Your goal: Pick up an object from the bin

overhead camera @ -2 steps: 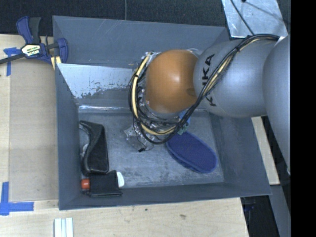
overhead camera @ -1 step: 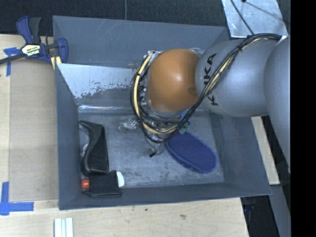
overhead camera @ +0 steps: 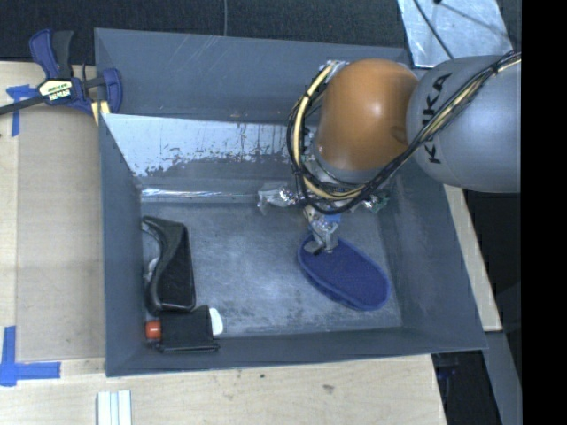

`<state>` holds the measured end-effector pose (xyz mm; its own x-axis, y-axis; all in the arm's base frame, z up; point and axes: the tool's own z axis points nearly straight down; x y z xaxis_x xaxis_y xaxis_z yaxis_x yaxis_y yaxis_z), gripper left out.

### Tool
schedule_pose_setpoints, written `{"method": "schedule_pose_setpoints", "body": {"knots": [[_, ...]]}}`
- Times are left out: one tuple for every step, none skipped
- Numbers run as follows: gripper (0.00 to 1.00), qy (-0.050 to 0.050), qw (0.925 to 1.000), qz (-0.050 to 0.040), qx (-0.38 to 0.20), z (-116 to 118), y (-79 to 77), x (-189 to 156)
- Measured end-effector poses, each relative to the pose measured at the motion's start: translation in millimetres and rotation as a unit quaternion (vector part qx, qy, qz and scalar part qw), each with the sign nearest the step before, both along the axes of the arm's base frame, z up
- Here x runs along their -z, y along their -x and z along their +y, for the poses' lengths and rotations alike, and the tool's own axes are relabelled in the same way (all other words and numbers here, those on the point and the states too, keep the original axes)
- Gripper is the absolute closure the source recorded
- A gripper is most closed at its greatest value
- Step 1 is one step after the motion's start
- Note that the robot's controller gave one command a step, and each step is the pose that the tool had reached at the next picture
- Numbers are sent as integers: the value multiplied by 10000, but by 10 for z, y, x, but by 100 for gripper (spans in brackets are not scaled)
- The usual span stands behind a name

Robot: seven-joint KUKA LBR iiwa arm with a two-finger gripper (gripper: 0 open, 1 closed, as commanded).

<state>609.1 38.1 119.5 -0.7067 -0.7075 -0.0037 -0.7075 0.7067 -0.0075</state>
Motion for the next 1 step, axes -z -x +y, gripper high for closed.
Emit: {"method": "schedule_pose_setpoints", "body": {"knots": [[0,-41,9995,-8,-329,805,-172,-451]]}}
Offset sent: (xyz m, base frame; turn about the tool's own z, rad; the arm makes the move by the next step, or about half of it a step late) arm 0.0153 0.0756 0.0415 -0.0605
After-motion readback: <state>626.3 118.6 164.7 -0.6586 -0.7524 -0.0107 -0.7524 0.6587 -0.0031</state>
